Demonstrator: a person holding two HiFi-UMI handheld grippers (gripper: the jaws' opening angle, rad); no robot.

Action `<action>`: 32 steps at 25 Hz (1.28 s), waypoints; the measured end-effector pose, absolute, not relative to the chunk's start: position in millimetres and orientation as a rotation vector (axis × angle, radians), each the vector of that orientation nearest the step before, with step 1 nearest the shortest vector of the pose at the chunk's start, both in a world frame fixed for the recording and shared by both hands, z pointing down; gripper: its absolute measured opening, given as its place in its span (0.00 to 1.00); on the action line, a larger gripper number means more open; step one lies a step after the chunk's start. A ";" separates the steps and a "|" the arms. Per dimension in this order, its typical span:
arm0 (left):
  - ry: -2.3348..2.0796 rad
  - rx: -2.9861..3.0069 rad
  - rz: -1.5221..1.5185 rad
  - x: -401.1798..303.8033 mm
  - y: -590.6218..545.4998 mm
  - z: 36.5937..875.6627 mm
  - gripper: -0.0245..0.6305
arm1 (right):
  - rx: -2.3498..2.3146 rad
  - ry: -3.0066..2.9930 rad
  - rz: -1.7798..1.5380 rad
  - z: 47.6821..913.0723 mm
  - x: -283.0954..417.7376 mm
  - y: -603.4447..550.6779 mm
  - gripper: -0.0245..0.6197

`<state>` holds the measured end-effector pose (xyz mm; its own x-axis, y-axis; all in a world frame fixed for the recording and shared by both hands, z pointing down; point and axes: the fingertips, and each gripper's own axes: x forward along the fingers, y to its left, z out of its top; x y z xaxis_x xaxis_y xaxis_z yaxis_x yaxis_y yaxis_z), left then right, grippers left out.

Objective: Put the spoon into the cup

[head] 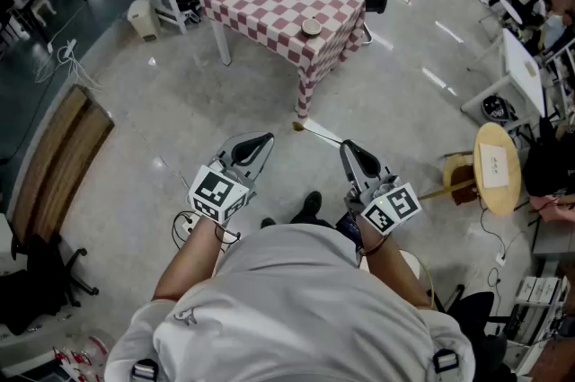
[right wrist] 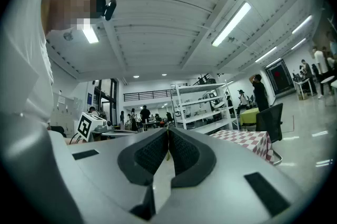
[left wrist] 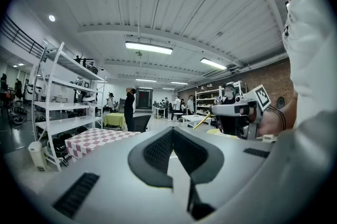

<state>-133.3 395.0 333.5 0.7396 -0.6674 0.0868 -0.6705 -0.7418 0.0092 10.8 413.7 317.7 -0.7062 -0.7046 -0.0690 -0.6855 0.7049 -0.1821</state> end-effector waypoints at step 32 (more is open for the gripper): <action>-1.143 2.876 0.160 -12.6 243.3 346.7 0.06 | -1.120 2.733 -0.275 325.4 143.6 251.4 0.09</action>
